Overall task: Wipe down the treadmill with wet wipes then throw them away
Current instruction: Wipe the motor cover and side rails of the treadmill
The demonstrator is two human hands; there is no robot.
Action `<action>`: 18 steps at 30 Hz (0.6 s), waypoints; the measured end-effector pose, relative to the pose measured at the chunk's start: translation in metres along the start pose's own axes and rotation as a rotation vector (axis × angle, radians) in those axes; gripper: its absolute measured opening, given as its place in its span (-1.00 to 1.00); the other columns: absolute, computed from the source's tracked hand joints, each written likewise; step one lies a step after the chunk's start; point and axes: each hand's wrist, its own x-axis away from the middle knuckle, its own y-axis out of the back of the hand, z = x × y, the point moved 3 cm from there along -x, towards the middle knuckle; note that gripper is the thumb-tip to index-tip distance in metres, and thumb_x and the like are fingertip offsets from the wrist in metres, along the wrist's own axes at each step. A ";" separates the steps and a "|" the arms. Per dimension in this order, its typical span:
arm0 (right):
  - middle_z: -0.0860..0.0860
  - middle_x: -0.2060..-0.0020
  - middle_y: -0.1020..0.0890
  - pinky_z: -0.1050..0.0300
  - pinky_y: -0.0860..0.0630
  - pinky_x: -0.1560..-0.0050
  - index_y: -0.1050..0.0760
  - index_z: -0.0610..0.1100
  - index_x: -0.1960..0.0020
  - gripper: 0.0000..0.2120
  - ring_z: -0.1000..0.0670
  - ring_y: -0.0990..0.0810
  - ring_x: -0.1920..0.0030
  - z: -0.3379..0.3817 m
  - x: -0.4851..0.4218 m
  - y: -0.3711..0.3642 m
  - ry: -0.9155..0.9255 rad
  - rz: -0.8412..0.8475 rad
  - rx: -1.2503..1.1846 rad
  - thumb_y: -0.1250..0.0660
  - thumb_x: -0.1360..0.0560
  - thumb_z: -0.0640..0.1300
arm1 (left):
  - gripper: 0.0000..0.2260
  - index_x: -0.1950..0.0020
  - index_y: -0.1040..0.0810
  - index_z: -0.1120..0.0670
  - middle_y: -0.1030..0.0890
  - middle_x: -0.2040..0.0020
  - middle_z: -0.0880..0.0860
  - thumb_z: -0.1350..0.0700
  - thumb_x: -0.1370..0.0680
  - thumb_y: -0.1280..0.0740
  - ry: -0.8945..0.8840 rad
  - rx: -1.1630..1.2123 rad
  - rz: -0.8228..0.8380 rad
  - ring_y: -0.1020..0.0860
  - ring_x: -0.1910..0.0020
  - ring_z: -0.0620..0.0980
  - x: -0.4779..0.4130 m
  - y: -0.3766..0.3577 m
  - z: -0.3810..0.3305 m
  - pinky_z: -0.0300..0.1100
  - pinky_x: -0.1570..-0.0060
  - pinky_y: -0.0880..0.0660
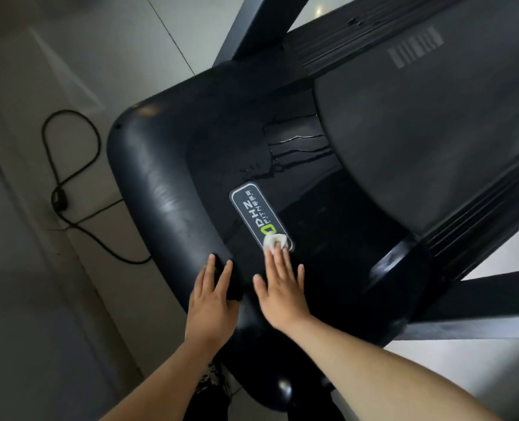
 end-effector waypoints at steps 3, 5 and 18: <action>0.09 -0.58 0.35 -0.15 0.38 -0.51 0.28 -0.01 -0.64 -0.28 0.11 0.43 -0.55 0.020 0.022 -0.017 0.203 0.063 0.056 0.30 -0.54 0.24 | -0.32 -0.66 -0.09 -0.05 0.15 -0.65 -0.04 0.10 -0.56 -0.24 -0.015 0.026 0.005 0.12 -0.64 -0.02 0.002 -0.003 0.005 -0.08 -0.56 -0.02; 0.15 -0.57 0.38 -0.17 0.38 -0.53 0.30 0.02 -0.63 -0.31 0.17 0.47 -0.52 0.019 0.026 -0.019 0.274 0.106 0.124 0.30 -0.56 0.22 | -0.32 -0.66 -0.06 -0.06 0.16 -0.66 -0.06 0.13 -0.57 -0.25 -0.011 0.031 0.027 0.16 -0.64 -0.07 0.001 -0.003 0.006 -0.08 -0.57 -0.04; 0.11 -0.60 0.29 -0.25 0.28 -0.56 0.27 0.01 -0.64 -0.39 0.10 0.35 -0.58 -0.029 -0.008 0.031 0.149 0.082 0.164 0.06 -0.71 0.09 | -0.33 -0.65 -0.06 0.15 0.13 -0.67 0.02 0.14 -0.58 -0.24 0.036 0.006 -0.051 0.16 -0.64 -0.01 -0.013 -0.003 -0.037 -0.09 -0.59 0.09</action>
